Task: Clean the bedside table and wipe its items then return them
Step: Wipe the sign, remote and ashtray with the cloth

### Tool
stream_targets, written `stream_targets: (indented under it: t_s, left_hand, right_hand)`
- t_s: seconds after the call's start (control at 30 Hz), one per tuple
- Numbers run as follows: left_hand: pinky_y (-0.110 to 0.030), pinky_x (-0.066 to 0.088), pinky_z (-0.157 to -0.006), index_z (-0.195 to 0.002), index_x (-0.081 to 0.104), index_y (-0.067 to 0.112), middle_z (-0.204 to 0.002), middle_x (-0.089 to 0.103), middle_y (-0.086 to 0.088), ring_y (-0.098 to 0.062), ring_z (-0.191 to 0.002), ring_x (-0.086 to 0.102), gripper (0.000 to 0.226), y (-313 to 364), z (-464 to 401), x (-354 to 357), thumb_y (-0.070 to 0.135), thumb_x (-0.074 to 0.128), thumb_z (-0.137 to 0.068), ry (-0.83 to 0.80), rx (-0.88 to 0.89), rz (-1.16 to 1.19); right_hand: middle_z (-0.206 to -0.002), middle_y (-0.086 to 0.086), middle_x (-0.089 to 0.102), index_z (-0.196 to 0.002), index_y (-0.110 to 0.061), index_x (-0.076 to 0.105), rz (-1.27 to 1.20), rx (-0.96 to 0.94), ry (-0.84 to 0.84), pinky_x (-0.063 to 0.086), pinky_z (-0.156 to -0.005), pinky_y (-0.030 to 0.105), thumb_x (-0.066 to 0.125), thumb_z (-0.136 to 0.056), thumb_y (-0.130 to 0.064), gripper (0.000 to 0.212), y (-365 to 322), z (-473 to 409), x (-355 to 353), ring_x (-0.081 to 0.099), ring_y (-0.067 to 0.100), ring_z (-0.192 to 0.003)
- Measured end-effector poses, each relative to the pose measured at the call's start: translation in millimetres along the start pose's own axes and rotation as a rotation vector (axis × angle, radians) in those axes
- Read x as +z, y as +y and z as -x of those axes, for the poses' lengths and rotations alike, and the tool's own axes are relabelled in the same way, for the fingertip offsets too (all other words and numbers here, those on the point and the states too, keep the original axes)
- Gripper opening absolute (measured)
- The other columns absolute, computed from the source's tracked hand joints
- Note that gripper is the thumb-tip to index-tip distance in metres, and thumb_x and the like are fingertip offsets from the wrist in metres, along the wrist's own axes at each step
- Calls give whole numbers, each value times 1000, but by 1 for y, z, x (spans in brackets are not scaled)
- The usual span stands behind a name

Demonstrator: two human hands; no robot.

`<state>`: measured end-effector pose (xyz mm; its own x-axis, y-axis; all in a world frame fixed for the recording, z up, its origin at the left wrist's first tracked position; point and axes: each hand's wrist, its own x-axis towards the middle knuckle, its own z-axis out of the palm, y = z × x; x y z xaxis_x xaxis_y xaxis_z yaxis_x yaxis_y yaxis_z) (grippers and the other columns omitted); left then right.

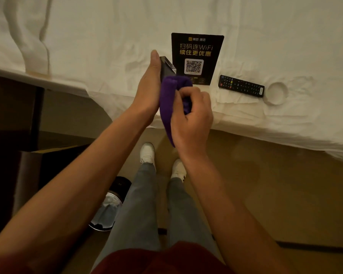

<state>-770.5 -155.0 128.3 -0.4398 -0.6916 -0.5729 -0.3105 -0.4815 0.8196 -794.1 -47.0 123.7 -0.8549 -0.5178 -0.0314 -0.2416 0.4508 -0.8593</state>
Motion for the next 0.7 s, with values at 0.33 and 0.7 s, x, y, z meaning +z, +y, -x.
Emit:
stream_targets:
  t_s: [0.33, 0.7]
  left_hand:
    - [-39, 57, -95, -124, 60, 24, -116, 70, -2, -14, -104, 69, 46, -14, 8, 6, 44, 21, -112, -139, 171, -254]
    - [-29, 58, -68, -116, 65, 15, -86, 76, 0, -15, -78, 74, 48, -15, -10, -13, 55, 41, -105, 38, -181, 275]
  right_hand:
    - [-108, 0, 61, -106, -24, 65, 89, 143, -72, 39, -69, 10, 53, -102, -48, 27, -10, -72, 0, 57, -1, -86]
    - [-80, -13, 66, -89, -26, 66, -261, 328, -262, 48, -62, 15, 51, -99, -41, 23, 3, -18, -7, 62, -1, -72]
